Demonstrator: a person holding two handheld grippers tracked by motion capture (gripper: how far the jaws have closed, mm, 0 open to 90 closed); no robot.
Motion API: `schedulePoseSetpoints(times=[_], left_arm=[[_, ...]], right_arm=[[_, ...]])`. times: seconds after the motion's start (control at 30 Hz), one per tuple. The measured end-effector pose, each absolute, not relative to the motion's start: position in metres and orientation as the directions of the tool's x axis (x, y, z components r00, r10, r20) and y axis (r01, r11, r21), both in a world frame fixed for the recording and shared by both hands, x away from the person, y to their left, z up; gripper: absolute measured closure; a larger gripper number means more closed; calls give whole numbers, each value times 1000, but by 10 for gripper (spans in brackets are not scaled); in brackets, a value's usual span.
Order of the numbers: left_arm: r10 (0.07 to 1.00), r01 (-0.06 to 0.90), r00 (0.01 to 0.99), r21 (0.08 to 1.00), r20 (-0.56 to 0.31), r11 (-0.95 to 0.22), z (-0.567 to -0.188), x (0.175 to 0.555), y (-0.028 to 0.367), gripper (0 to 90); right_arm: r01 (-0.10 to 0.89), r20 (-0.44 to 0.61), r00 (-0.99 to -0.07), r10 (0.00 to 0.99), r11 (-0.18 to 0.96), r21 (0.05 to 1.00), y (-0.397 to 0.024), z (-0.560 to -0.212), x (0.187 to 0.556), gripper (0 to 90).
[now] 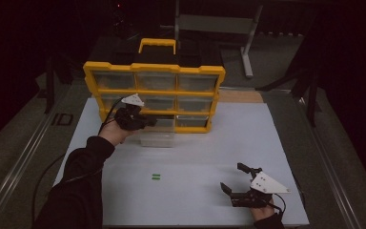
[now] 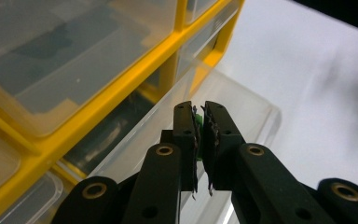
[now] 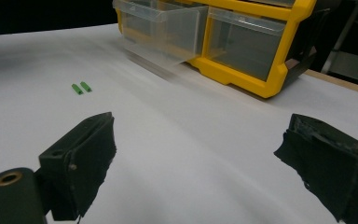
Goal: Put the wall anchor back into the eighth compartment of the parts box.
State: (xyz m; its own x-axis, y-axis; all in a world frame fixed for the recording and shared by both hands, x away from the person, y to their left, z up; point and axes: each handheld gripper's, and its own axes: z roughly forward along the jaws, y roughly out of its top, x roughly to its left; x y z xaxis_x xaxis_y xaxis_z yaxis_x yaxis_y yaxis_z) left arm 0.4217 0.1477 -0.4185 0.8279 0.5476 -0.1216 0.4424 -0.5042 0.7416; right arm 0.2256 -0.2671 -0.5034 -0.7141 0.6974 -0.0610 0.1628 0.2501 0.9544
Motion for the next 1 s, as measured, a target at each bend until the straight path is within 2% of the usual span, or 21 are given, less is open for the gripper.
schedulePoseSetpoints(times=[0.23,0.4,0.43,0.77,0.83,0.93,1.0], left_arm=[[573,475,812,693,-108,-542,-425,425,142,836],[568,472,815,701,-116,-535,-424,425,142,835],[567,474,815,704,-122,-529,-423,425,143,811],[558,474,818,712,-140,-518,-415,417,142,362],[547,473,824,711,-148,-520,-414,415,141,224],[512,460,842,719,-167,-521,-411,410,141,102],[505,459,845,720,-173,-521,-410,406,141,52]], right_arm=[[165,-61,-715,697,253,953,-267,-504,226,90],[165,-62,-715,696,254,953,-267,-504,226,90],[165,-62,-715,697,254,953,-267,-504,226,90],[165,-65,-714,698,257,952,-267,-503,225,90],[165,-65,-714,697,258,952,-267,-503,225,90],[166,-64,-714,697,257,952,-267,-503,225,90],[163,-67,-714,697,259,952,-267,-503,225,90]])
